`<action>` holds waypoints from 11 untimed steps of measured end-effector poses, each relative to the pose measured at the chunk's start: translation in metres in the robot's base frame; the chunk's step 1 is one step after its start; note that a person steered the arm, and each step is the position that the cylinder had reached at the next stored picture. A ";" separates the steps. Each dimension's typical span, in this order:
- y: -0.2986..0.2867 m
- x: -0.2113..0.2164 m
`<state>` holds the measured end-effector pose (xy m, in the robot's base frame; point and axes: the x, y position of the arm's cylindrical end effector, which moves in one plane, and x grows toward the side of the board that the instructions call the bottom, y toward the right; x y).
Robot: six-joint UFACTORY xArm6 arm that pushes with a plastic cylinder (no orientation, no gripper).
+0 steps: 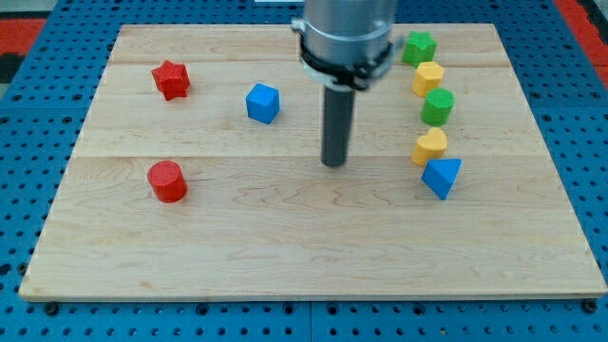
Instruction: Push the blue cube downwards
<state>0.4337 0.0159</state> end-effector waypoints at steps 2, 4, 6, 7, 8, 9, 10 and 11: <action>-0.034 -0.126; -0.066 -0.014; -0.115 -0.028; -0.099 0.029; -0.037 0.039; -0.082 0.033; -0.059 0.065; -0.003 0.098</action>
